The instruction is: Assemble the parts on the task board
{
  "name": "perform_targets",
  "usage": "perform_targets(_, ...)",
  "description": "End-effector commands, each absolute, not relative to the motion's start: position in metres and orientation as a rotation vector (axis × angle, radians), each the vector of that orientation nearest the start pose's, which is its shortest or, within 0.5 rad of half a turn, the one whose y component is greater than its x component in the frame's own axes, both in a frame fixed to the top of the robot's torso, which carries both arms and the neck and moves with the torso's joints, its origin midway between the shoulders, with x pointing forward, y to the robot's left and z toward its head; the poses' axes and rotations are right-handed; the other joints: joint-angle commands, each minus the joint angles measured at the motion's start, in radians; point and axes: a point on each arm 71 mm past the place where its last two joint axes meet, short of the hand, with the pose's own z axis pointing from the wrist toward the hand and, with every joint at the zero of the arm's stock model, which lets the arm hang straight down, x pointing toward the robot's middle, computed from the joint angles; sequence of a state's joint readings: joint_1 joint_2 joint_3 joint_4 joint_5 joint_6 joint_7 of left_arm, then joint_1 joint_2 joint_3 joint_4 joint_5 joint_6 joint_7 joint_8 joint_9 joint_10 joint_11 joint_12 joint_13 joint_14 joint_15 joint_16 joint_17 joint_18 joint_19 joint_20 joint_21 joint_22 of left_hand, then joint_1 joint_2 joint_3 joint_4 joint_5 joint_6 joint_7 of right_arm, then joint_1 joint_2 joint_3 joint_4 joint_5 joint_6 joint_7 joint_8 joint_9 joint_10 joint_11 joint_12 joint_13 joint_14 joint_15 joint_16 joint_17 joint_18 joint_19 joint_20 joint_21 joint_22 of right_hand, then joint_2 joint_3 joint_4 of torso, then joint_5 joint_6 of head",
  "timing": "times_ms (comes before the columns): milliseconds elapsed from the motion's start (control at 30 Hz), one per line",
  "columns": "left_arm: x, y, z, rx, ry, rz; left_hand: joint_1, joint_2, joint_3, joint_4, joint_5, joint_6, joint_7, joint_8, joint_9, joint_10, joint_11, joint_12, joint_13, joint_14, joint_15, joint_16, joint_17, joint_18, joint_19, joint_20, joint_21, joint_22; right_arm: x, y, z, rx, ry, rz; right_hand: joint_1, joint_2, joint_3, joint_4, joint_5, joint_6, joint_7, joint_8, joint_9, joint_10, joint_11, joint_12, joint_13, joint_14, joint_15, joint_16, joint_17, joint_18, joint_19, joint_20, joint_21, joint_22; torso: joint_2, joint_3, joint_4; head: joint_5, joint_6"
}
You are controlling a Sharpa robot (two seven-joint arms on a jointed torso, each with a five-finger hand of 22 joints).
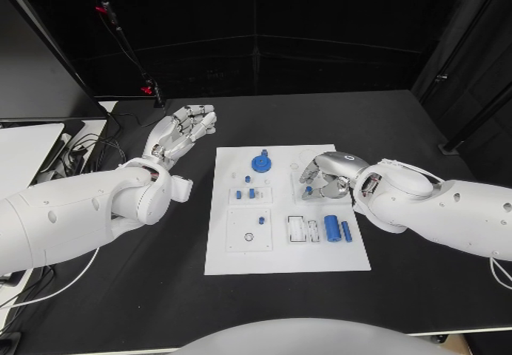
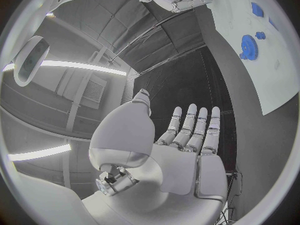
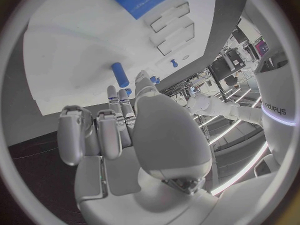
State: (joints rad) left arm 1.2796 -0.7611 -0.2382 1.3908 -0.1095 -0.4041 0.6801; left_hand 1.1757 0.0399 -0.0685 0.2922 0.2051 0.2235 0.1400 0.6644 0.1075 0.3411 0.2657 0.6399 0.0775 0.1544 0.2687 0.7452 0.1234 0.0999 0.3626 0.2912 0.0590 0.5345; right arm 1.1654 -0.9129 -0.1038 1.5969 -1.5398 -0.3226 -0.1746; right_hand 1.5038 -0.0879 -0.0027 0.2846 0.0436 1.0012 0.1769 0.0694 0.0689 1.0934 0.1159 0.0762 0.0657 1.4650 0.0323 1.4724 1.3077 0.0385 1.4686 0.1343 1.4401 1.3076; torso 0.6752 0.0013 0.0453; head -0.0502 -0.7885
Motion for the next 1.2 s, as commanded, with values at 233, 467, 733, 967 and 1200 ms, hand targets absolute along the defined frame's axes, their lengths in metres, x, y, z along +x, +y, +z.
perform_targets(233,0.5,0.213,-0.188,-0.717,1.225,-1.514,0.001,0.009,-0.007,0.0,0.006,-0.007,0.159,0.005,-0.002,-0.008,0.001,0.005,-0.002,-0.007,-0.001,0.006,-0.002,-0.02,0.007,0.0,0.003,-0.002,0.459,-0.212,-0.222,-0.236,1.797,0.441,0.029,0.022,0.02,-0.001,0.003,0.029,-0.018,0.012,0.004,0.045,-0.016,0.018,0.001,0.063,-0.011,0.004,0.021,0.0,0.029,-0.005,0.001,0.179,0.001,0.0004,-0.0001,0.0,0.001)
perform_targets(467,0.5,0.212,-0.188,-0.717,1.227,-1.514,0.001,0.009,-0.008,0.0,0.006,-0.007,0.159,0.005,-0.002,-0.008,0.0,0.005,-0.002,-0.007,-0.001,0.007,-0.003,-0.02,0.007,0.0,0.003,-0.003,0.46,-0.206,-0.224,-0.246,1.806,0.435,0.05,0.043,0.028,0.0,0.003,0.062,-0.037,0.024,0.008,0.078,-0.031,0.024,0.0,0.065,-0.022,0.007,0.026,-0.001,0.031,-0.015,0.003,0.181,0.0,0.0,0.0001,0.0,0.001)
perform_targets(733,0.5,0.212,-0.188,-0.718,1.228,-1.513,0.001,0.009,-0.008,0.0,0.006,-0.007,0.159,0.005,-0.002,-0.008,0.0,0.005,-0.002,-0.007,-0.001,0.007,-0.003,-0.02,0.007,0.0,0.003,-0.003,0.46,-0.204,-0.224,-0.278,1.81,0.405,0.11,0.069,0.052,-0.008,0.003,0.123,-0.062,0.05,0.017,0.14,-0.055,0.037,-0.001,0.069,-0.042,0.017,0.048,-0.004,0.037,-0.03,0.014,0.188,0.0,-0.0003,-0.0007,0.0,0.002)
perform_targets(967,0.5,0.212,-0.188,-0.719,1.229,-1.513,0.001,0.009,-0.008,0.0,0.006,-0.007,0.159,0.005,-0.002,-0.008,0.0,0.005,-0.002,-0.007,-0.001,0.007,-0.003,-0.02,0.007,0.0,0.003,-0.003,0.459,-0.204,-0.225,-0.289,1.81,0.389,0.145,0.072,0.06,-0.008,0.003,0.158,-0.067,0.063,0.021,0.179,-0.065,0.037,-0.003,0.071,-0.051,0.021,0.059,-0.006,0.04,-0.042,0.02,0.192,-0.001,-0.0002,-0.0008,-0.001,0.001)
perform_targets(1200,0.5,0.212,-0.188,-0.72,1.23,-1.513,0.002,0.01,-0.009,0.0,0.007,-0.007,0.159,0.006,-0.003,-0.008,0.0,0.006,-0.003,-0.007,-0.001,0.008,-0.004,-0.02,0.007,0.0,0.003,-0.003,0.459,-0.203,-0.218,-0.27,1.729,0.439,0.159,0.073,0.062,-0.005,0.003,0.168,-0.068,0.064,0.021,0.19,-0.067,0.031,-0.005,0.072,-0.054,0.022,0.06,-0.007,0.043,-0.045,0.024,0.195,-0.001,0.0001,-0.0008,-0.003,0.004)
